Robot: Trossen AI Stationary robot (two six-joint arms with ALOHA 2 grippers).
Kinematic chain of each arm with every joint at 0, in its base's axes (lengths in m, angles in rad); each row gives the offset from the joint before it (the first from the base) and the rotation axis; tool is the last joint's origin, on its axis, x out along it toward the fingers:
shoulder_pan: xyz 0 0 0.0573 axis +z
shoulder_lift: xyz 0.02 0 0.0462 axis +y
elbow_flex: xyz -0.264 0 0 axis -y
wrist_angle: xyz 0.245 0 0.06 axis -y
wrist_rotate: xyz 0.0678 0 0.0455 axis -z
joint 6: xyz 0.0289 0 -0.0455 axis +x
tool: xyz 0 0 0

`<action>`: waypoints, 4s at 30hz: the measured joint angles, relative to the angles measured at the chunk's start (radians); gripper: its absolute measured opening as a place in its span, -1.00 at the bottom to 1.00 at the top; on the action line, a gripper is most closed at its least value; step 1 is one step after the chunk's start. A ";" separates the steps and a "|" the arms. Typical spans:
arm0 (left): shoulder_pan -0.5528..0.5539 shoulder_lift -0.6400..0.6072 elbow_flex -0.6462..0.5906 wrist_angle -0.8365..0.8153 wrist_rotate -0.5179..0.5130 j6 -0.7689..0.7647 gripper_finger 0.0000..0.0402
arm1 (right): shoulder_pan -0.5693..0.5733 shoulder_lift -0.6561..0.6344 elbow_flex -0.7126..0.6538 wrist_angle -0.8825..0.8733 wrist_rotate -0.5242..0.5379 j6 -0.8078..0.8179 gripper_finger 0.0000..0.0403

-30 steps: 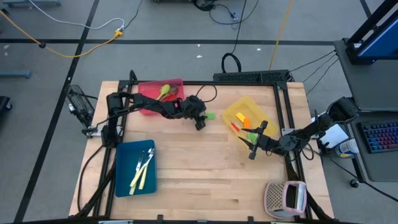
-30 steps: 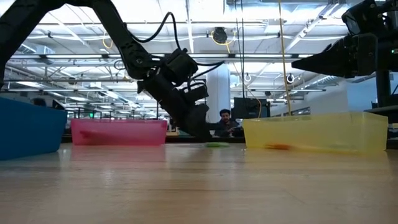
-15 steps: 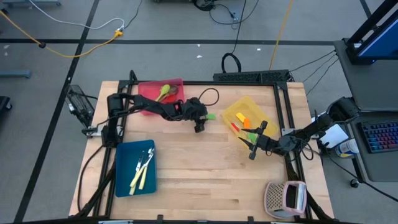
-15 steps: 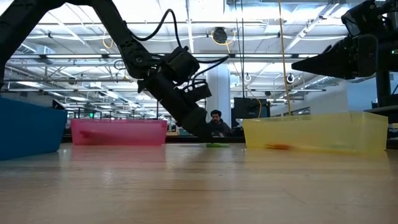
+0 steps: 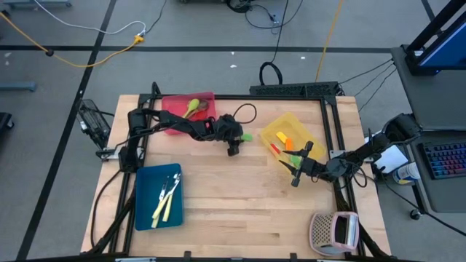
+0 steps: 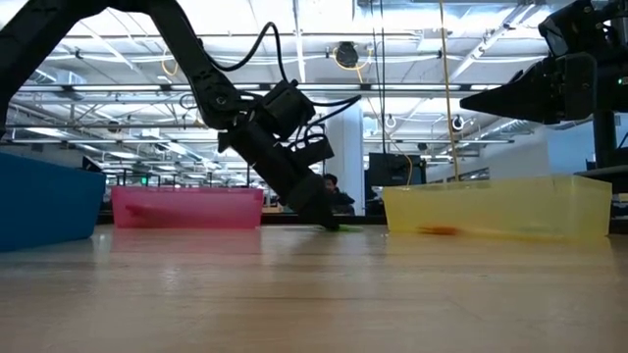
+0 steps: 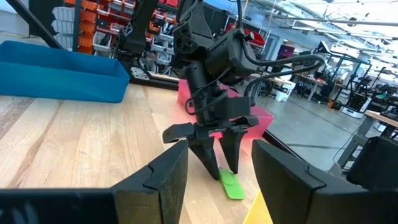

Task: Pick & Place Kitchen Items
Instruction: Put the green spatula into the yellow bin

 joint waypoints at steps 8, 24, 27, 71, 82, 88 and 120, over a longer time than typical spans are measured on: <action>0.008 0.000 0.000 -0.013 0.028 0.030 -0.48 | 0.000 0.000 0.000 0.000 0.000 -0.011 -0.15; -0.016 0.003 -0.001 0.002 0.011 -0.100 -0.93 | 0.000 0.000 0.000 0.000 0.001 -0.010 -0.15; -0.013 0.003 -0.001 0.001 0.008 -0.126 -0.89 | 0.000 0.000 0.000 0.000 0.000 -0.009 -0.15; -0.272 -0.093 0.002 -0.427 0.001 -0.195 -0.98 | -0.462 0.465 0.848 -1.243 -0.653 0.221 -0.15; -0.392 -0.300 -0.006 -0.567 -0.156 -0.247 -0.98 | -0.676 0.570 1.080 -1.386 -0.870 0.108 -0.03; -0.427 -0.409 -0.005 -0.751 -0.273 -0.342 -0.94 | -0.706 0.597 1.080 -1.368 -0.852 -0.020 0.21; -0.643 -0.577 -0.002 -1.050 -0.482 -0.619 -0.93 | -0.916 0.792 1.071 -1.294 -1.125 -0.037 0.33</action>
